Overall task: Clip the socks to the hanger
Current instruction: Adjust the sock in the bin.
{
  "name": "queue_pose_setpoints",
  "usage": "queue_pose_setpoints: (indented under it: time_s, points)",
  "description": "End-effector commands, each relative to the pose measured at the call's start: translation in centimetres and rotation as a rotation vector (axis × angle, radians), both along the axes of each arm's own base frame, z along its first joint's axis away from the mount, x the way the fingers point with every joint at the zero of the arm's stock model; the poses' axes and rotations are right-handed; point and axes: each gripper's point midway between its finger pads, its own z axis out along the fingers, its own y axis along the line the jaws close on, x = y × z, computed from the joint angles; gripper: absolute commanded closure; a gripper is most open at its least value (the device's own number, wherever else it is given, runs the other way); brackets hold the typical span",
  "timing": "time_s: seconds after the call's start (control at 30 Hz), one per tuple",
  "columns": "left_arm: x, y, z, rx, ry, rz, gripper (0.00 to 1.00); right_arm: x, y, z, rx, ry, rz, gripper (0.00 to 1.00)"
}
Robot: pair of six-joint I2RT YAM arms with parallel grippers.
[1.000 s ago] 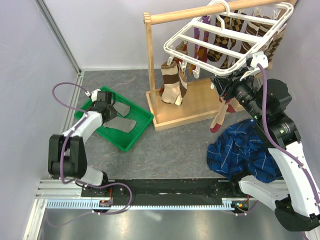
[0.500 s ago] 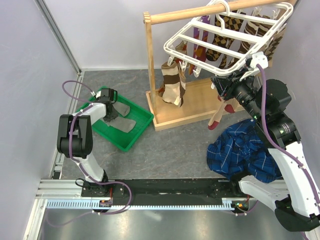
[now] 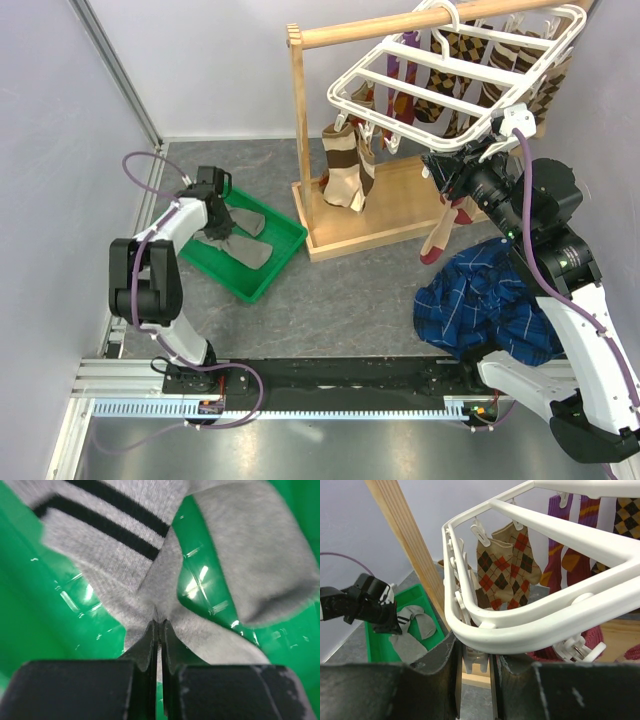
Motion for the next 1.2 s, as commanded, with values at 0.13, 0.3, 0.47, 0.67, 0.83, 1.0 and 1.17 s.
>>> queue_pose_setpoints:
  time_s: [0.13,0.3,0.47,0.67,0.83,1.0,1.17]
  points:
    - [2.4,1.0,12.4,0.096,-0.155,-0.121,0.98,0.1,-0.5,-1.4,-0.052,0.036,-0.024,1.00]
    - [1.2,-1.0,13.9,0.102,-0.160,-0.188,0.98,0.1,-0.6,-1.3,-0.054,0.033,-0.026,1.00]
    - [-2.2,-4.6,10.0,0.100,-0.071,-0.261,0.98,0.4,-0.5,-1.6,-0.058,0.040,-0.027,1.00]
    - [-6.9,-9.1,3.0,0.038,0.072,-0.333,0.98,0.7,-0.4,-1.9,-0.064,0.049,-0.027,1.00]
    - [-8.1,-10.0,2.6,-0.014,0.054,-0.314,0.85,0.8,-0.3,-2.0,-0.066,0.051,-0.027,1.00]
    - [-6.2,-8.9,6.2,-0.021,-0.072,-0.248,0.54,0.8,-0.3,-2.0,-0.068,0.052,-0.026,1.00]
    - [-4.5,-6.5,7.3,0.020,-0.147,-0.154,0.50,0.6,-0.4,-1.9,-0.070,0.047,-0.027,1.00]
